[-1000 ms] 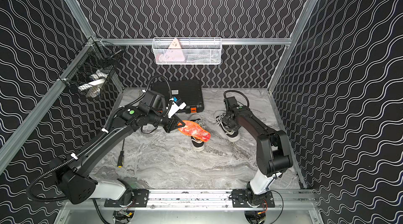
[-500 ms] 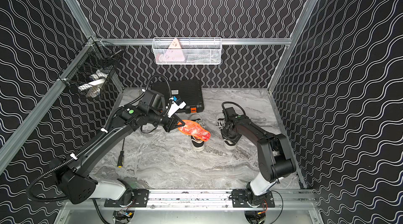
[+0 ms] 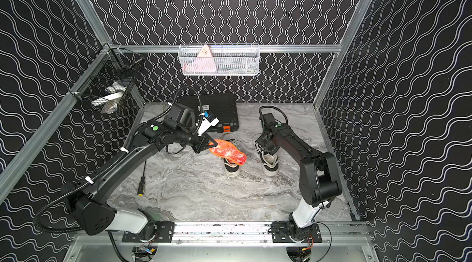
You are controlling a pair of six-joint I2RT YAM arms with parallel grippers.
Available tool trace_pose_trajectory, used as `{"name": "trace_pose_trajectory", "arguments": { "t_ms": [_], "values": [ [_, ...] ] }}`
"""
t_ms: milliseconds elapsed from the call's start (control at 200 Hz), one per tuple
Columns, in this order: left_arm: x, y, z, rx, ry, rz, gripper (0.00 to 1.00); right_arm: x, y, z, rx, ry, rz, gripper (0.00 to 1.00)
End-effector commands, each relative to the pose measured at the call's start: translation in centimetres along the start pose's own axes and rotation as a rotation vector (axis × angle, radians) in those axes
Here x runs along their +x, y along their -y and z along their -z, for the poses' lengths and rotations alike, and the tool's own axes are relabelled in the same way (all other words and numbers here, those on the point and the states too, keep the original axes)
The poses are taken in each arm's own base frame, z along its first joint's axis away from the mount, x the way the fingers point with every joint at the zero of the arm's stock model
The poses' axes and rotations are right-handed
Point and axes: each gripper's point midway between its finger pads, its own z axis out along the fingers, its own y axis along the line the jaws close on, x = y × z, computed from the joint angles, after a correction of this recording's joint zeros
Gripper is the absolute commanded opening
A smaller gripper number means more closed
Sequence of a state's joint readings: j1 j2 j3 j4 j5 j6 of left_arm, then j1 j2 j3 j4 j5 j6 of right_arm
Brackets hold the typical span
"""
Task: Insert the insole into the shoe
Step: Adjust the shoe at the center of the board.
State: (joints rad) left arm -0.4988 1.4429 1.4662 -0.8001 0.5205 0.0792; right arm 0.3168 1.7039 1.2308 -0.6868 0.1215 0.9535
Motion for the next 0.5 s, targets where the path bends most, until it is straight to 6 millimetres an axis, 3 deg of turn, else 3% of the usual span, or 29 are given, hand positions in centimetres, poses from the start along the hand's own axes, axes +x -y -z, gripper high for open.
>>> {"name": "trace_pose_trajectory", "arguments": {
  "t_ms": [0, 300, 495],
  "values": [
    [-0.2, 0.1, 0.3, -0.002, 0.002, -0.028, 0.0, 0.4, 0.8, -0.3, 0.017, -0.007, -0.072, 0.58],
    [-0.2, -0.1, 0.2, -0.004, -0.005, -0.035, 0.0, 0.7, 3.0, 2.8, 0.03, 0.027, -0.094, 0.58],
    [-1.0, 0.0, 0.1, 0.003, 0.011, -0.03, 0.0, 2.1, 5.4, 2.7, 0.08, 0.005, -0.103, 0.56]
  ]
}}
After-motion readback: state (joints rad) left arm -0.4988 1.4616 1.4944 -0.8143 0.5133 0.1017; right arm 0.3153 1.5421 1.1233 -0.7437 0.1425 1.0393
